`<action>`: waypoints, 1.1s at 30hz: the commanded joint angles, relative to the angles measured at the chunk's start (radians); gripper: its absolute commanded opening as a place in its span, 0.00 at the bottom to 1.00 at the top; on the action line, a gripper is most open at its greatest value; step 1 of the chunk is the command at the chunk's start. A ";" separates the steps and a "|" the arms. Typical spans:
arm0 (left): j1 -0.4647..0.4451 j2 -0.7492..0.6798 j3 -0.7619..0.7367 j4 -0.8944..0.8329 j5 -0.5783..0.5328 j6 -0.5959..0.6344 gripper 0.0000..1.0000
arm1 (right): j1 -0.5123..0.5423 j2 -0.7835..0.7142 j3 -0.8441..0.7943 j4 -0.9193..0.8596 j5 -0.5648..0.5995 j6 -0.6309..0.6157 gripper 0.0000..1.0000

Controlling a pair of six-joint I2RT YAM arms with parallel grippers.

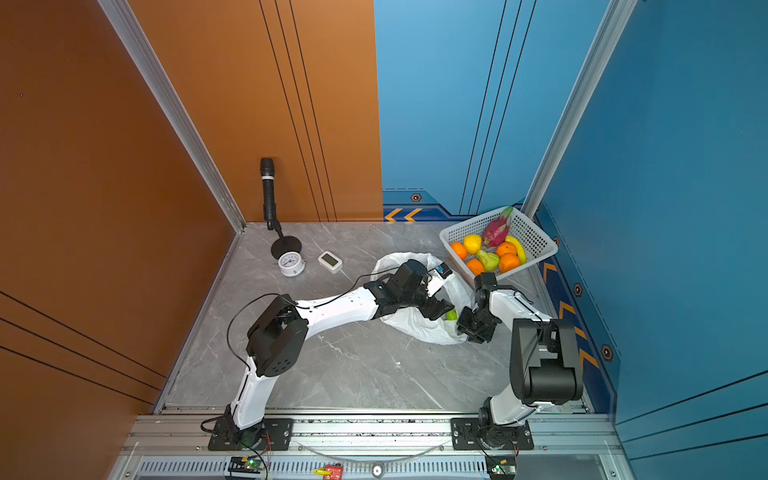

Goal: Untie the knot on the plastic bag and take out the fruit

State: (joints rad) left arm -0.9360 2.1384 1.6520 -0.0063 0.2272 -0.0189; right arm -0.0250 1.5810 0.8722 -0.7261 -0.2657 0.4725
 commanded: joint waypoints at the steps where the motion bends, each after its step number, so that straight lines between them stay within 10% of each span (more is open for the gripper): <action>1: 0.006 0.031 0.041 -0.033 0.027 -0.023 0.73 | 0.007 0.001 -0.012 0.019 -0.037 -0.029 0.37; 33: 0.009 0.323 0.279 -0.054 0.045 -0.063 0.74 | -0.075 -0.030 0.064 -0.043 -0.172 -0.054 0.36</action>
State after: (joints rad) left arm -0.9340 2.4321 1.8935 -0.0216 0.2790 -0.0601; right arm -0.0921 1.5707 0.9154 -0.7238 -0.4282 0.4473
